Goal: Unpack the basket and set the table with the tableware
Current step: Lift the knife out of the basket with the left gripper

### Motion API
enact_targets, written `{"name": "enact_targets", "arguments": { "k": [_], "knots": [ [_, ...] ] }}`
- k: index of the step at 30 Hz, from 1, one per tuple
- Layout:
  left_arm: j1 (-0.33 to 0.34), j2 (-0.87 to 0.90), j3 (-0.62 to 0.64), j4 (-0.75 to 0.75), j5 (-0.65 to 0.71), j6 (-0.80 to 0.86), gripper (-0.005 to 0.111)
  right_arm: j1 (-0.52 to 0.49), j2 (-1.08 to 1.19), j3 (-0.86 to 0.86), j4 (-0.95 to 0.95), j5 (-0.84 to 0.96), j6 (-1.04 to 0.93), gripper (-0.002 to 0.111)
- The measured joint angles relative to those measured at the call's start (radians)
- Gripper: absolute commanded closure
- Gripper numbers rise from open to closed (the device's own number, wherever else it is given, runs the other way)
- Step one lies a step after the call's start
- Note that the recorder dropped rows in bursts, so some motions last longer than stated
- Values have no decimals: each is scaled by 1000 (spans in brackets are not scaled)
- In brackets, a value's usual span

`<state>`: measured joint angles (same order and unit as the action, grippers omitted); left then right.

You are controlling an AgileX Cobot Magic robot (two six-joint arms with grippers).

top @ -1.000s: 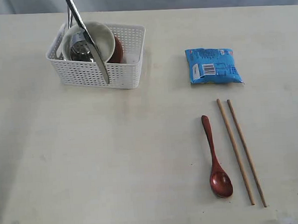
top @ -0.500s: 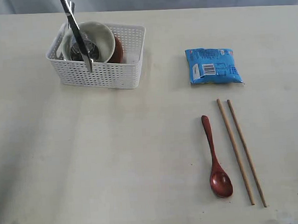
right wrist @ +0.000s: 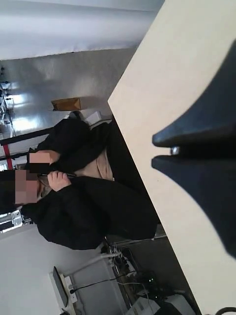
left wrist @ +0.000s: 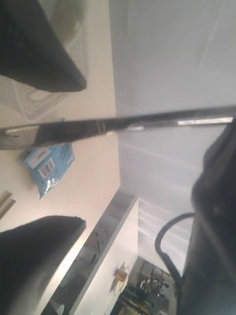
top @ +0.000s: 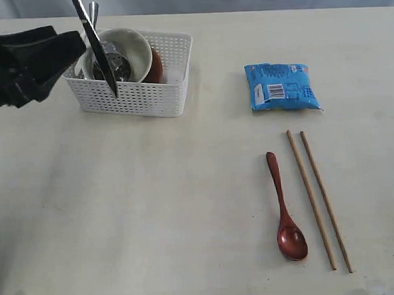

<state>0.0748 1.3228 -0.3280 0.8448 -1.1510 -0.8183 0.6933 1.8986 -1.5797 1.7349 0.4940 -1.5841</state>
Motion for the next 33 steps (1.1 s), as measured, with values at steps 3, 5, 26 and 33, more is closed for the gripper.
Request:
{"name": "enact_targets", "arguments": {
  "k": [3, 5, 26, 33],
  "knots": [
    [-74, 6, -4, -116, 8, 103, 40, 0, 0, 0, 0, -2, 0, 109],
    [-116, 6, -4, -225, 22, 194, 40, 0, 0, 0, 0, -2, 0, 109],
    [-187, 92, -90, -480, 150, 379, 40, 6, -13, 0, 0, 1, 34, 109],
    [-187, 141, -144, -486, 150, 346, 52, 6, -15, 0, 0, 4, 48, 109]
  ]
}}
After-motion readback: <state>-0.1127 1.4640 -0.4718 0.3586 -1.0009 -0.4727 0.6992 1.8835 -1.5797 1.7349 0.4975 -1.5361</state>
